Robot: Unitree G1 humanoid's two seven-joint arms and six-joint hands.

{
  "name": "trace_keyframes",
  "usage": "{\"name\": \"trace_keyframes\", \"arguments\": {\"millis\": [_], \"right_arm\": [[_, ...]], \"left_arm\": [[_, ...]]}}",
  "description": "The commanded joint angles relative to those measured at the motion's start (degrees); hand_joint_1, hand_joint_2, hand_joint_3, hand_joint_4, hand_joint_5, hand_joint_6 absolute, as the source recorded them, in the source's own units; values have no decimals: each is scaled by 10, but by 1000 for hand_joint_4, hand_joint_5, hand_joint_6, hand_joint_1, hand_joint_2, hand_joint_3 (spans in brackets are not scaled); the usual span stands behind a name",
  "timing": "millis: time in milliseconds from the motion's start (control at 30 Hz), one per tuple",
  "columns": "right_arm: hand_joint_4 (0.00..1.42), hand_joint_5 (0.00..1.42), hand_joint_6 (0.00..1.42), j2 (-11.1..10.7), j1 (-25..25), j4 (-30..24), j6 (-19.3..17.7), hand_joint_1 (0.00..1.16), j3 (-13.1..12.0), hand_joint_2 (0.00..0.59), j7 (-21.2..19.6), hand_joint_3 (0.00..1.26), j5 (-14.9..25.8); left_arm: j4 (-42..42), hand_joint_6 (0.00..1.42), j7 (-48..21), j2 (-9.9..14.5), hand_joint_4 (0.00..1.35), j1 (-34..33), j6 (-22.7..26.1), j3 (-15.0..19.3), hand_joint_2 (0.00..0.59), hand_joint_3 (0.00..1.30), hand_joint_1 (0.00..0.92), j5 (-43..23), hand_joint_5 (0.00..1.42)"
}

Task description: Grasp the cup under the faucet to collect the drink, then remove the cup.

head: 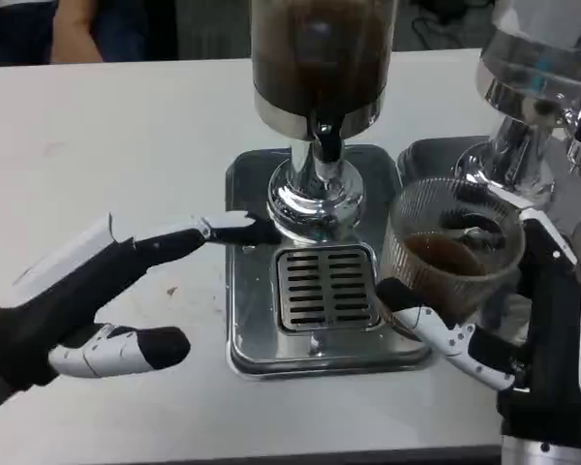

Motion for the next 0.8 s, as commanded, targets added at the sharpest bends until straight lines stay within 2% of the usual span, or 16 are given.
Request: {"name": "trace_keyframes", "arguments": {"millis": [33, 300, 633, 800], "right_arm": [[1008, 1147, 1424, 4, 11, -43, -10, 1039, -6, 60, 23, 842, 12], [1008, 1159, 1424, 9, 37, -86, -9, 1039, -13, 60, 58, 856, 21], [1008, 1160, 1424, 12, 52, -102, -10, 1039, -26, 60, 82, 856, 29], [1018, 1160, 1424, 14, 55, -105, -11, 1039, -33, 60, 87, 864, 31]], "left_arm": [[-31, 192, -16, 28, 151, 23, -14, 11, 69, 250, 0, -21, 187], [-55, 191, -30, 57, 141, 51, -30, 33, 62, 242, 0, -47, 176], [-68, 160, -26, 68, 82, 85, -66, 62, 55, 201, 0, -42, 110], [-75, 144, -24, 73, 53, 95, -78, 63, 54, 188, 0, -37, 89]]}}
